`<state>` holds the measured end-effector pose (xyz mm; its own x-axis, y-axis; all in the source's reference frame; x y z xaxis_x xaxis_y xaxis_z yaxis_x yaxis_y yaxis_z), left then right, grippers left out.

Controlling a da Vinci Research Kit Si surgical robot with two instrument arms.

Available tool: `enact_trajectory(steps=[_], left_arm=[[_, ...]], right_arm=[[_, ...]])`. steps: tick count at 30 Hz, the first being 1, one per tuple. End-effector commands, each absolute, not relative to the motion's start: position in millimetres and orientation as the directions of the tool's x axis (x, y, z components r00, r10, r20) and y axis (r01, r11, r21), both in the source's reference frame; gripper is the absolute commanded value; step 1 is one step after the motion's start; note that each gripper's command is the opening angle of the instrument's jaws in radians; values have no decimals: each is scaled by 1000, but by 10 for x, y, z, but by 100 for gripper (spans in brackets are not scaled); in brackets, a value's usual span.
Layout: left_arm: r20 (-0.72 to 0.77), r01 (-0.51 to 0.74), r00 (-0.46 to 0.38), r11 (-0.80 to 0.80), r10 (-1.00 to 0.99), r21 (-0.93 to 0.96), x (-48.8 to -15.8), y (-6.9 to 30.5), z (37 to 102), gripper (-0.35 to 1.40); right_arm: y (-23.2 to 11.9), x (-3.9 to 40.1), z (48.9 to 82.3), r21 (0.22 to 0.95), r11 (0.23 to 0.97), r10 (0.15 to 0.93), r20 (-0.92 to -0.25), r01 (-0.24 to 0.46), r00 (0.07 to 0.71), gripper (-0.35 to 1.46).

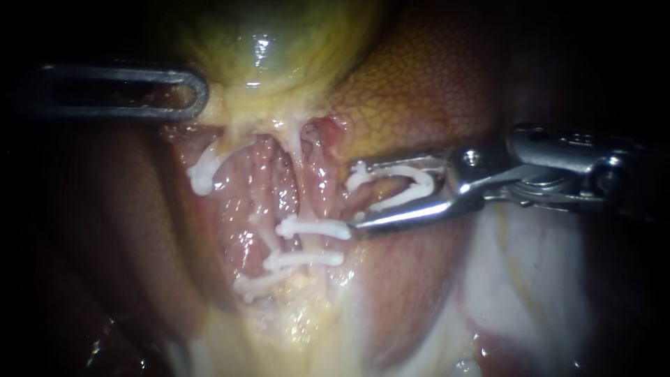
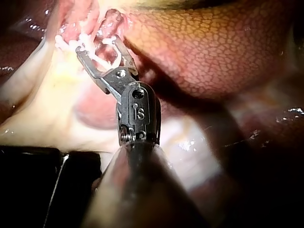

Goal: Clipping third clip right tube

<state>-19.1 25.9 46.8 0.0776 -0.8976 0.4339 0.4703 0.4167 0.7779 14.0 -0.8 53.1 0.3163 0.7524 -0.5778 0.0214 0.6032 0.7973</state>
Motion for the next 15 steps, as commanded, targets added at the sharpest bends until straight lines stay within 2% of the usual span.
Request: enact_trajectory(steps=[1, 10, 15], left_arm=[[434, 471, 78, 417, -898, 777, -191, 259, 468, -35], [434, 471, 78, 417, -898, 777, -191, 259, 468, -35], [434, 471, 78, 417, -898, 777, -191, 259, 468, -35]], right_arm=[[-7, 143, 533, 800, 600, 756, -574, 16, 315, 44], [-3, 164, 553, 802, 597, 764, -569, -1, 304, 45], [4, 176, 564, 838, 545, 809, -536, 32, 242, 45]])
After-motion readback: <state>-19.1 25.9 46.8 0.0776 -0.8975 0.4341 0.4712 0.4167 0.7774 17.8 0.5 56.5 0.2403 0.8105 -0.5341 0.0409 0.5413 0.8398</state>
